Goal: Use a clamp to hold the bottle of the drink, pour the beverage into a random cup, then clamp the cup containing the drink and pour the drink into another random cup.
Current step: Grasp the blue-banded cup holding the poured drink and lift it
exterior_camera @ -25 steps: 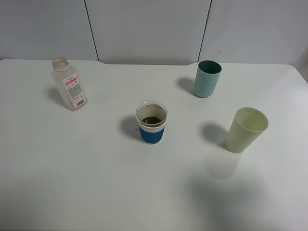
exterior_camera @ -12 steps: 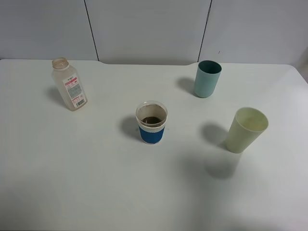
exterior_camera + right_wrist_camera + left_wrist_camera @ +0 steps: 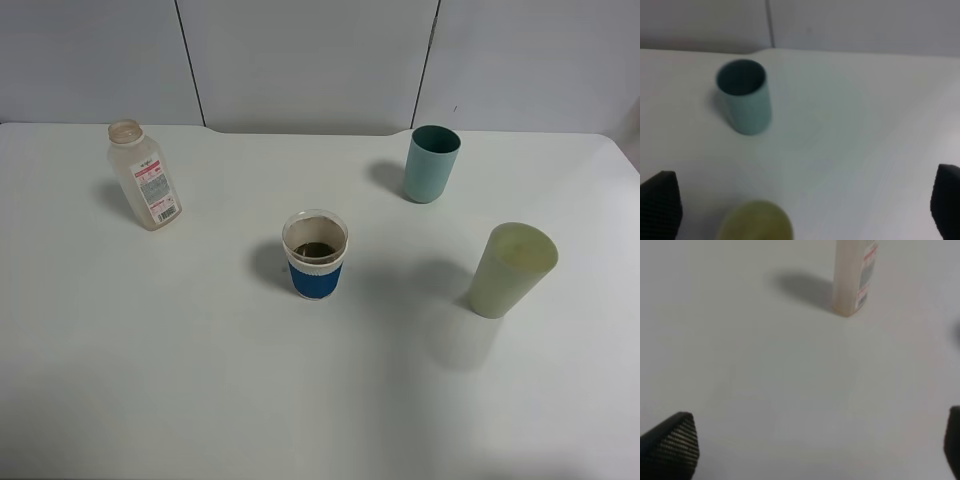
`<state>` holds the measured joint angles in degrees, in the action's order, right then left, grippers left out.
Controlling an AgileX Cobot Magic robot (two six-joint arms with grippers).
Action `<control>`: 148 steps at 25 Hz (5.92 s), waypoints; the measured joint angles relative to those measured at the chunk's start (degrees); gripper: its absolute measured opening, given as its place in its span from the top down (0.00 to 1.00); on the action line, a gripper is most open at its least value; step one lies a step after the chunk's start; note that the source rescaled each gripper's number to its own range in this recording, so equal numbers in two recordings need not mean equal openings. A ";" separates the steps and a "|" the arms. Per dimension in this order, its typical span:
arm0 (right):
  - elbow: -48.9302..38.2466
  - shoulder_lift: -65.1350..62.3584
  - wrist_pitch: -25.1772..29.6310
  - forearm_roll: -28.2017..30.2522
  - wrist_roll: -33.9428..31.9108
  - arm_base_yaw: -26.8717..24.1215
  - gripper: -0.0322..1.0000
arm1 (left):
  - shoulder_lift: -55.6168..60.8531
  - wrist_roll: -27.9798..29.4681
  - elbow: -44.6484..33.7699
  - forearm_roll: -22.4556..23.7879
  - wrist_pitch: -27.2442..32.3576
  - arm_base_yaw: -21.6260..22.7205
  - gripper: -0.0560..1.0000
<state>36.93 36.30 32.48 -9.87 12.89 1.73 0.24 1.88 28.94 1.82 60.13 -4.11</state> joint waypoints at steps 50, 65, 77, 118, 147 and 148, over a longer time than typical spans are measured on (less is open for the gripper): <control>0.05 50.25 -39.58 10.29 -9.45 39.70 0.00 | 0.00 0.05 0.00 0.00 0.00 0.00 0.00; 0.05 50.51 -40.67 9.87 -8.25 44.22 0.00 | 0.00 0.05 0.00 0.00 0.00 0.00 0.00; 0.11 61.31 -44.60 0.53 -0.13 44.22 0.00 | 0.00 0.05 0.00 0.00 0.00 0.00 0.00; 0.29 84.67 -79.45 4.67 -2.70 44.22 0.00 | 0.00 0.00 0.00 0.00 0.00 0.00 0.00; 0.29 84.88 -84.92 5.81 -2.75 44.39 0.94 | 0.00 0.00 0.00 0.00 0.00 0.00 0.00; 0.29 84.64 -84.51 5.75 -2.69 44.45 0.94 | 0.00 0.00 0.00 0.00 0.00 0.00 0.00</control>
<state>37.22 120.94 -52.03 -4.12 10.20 46.18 0.24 1.89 28.94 1.82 60.13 -4.11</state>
